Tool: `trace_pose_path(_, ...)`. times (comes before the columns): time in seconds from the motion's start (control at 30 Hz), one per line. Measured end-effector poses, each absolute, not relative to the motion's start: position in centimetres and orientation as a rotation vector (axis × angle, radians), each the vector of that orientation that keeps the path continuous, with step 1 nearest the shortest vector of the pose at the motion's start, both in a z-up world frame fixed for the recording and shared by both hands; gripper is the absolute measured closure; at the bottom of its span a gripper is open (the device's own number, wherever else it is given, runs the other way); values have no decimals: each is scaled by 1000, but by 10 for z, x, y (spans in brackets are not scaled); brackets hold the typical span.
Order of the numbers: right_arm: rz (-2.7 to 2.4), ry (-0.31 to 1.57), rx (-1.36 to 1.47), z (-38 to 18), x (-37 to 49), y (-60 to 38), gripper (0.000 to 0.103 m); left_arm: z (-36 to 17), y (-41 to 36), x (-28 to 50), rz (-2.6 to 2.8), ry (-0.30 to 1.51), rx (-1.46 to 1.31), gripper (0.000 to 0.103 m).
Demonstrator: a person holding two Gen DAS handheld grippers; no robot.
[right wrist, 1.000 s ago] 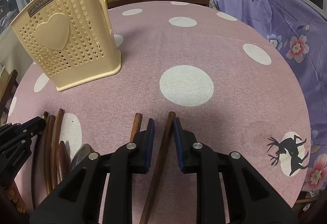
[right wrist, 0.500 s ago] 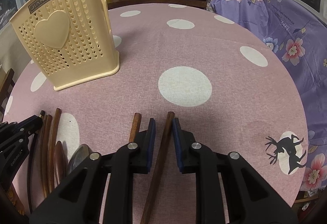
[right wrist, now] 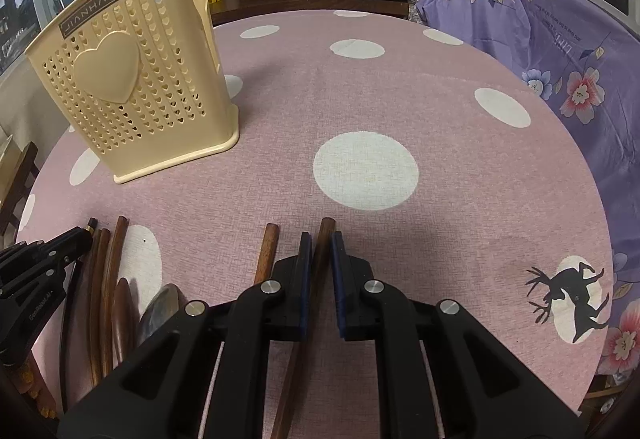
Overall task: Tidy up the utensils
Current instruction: 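Lift the brown chopstick with the right tool while the left lifts the black chopstick, then carry both chopsticks upright toward the beige basket with both tools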
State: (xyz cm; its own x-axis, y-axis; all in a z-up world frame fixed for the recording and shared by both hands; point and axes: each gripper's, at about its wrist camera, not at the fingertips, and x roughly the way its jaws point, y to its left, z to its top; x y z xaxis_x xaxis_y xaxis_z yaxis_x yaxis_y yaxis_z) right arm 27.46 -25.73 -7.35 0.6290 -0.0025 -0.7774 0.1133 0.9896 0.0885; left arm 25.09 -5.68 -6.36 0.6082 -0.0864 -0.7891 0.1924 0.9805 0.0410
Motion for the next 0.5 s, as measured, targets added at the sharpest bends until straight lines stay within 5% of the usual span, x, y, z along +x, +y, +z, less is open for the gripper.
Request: trace_pose_path(0.5,147,677,286,-11,236,-273,94,1,-19,227,-214,744,-35,95)
